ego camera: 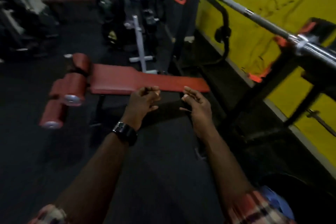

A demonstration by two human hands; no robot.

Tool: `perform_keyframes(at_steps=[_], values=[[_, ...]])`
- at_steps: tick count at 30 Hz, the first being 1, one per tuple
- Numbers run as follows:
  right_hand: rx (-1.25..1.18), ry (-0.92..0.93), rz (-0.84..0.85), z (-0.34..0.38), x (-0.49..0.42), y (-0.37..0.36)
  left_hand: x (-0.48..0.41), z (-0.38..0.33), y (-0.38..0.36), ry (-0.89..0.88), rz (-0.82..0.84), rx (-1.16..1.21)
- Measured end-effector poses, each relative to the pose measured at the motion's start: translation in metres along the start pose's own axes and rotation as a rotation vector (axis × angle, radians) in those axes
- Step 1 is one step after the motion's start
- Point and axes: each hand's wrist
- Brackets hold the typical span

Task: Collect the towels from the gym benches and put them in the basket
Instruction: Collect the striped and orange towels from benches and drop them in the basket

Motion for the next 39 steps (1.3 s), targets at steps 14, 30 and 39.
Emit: perform_keyframes(at_steps=[14,30,39], values=[[0.020,-0.052,0.441,-0.062,0.034,-0.404,-0.109,-0.073,0.364,-0.109,-0.461,0.186],[0.056,-0.166,0.708,-0.140,-0.007,-0.825,-0.300,-0.136,0.664,-0.150,-0.788,0.148],[0.083,-0.158,0.678,-0.204,-0.026,-1.045,-0.440,-0.166,0.850,-0.164,-0.784,0.156]])
Point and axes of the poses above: each hand's wrist, its own x-axis away from the middle knuckle, its own y-axis out of the back of the hand, z = x × y, and after that the axes turned 10 degrees about -z, right-handed
